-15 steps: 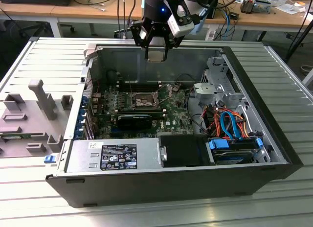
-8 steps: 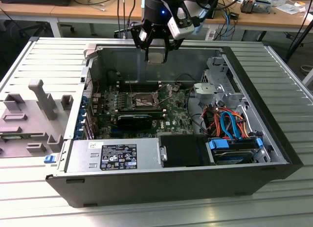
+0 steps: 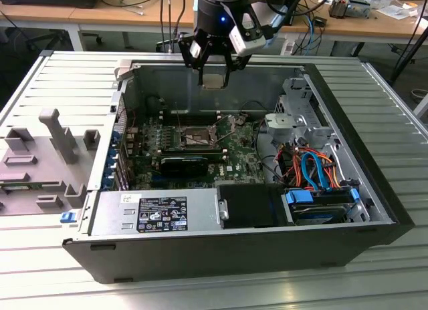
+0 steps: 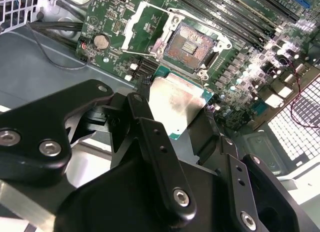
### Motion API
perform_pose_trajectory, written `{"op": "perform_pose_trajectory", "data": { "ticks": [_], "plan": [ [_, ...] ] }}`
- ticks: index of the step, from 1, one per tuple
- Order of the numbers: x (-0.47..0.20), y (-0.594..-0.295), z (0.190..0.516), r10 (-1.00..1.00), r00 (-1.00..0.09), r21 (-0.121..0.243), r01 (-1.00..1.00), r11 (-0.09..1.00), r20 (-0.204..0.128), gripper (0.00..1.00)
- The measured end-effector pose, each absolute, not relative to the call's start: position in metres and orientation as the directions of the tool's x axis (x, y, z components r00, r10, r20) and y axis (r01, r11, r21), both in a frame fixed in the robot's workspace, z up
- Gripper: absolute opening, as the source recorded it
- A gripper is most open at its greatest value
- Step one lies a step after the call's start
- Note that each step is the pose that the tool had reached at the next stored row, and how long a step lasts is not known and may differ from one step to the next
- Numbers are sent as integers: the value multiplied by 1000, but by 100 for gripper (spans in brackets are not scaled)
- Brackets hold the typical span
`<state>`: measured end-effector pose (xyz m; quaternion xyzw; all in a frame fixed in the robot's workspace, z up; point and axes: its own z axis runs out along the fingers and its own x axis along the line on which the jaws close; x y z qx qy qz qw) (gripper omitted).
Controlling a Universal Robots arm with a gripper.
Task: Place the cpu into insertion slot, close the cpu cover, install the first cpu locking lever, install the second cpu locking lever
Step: 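Place the cpu into insertion slot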
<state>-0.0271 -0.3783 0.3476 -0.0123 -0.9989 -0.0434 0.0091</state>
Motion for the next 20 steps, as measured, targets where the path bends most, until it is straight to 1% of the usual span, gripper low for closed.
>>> {"op": "perform_pose_trajectory", "data": {
  "ticks": [20],
  "plan": [
    [-27,-381,342,24,-1000,86,25,996,19,55]
  ]
}}
